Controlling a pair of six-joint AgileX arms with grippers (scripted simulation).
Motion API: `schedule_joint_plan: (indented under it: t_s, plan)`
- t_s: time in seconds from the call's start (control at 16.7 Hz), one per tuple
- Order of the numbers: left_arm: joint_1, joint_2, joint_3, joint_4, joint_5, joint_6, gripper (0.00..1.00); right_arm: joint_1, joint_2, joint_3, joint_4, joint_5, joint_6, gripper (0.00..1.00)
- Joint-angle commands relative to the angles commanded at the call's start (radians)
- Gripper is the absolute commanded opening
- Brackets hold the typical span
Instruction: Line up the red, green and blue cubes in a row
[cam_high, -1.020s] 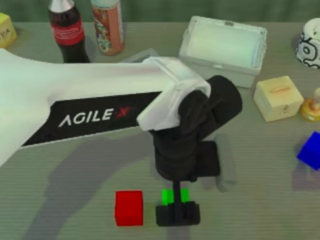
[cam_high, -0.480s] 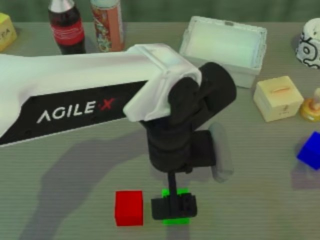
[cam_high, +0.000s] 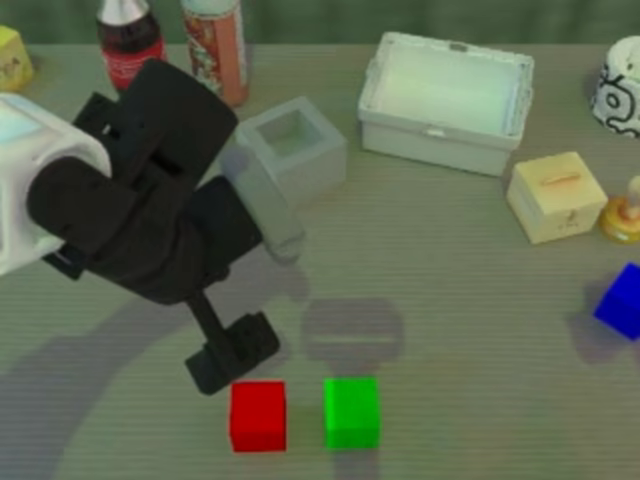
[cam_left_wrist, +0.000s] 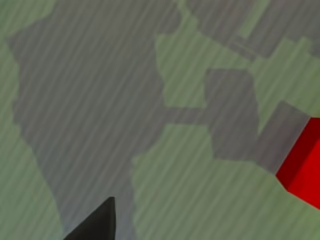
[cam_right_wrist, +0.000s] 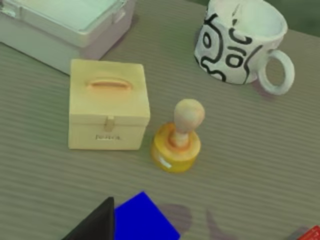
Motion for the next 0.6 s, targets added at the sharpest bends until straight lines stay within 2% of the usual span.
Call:
schedule_joint_plan:
  t_s: [0.6]
  plan:
    - [0.446, -0.944, -0.713, 0.510, 0.003, -0.299, 1.00, 0.037, 0.962, 0.624, -0.505, 0.007, -0.364, 1.00]
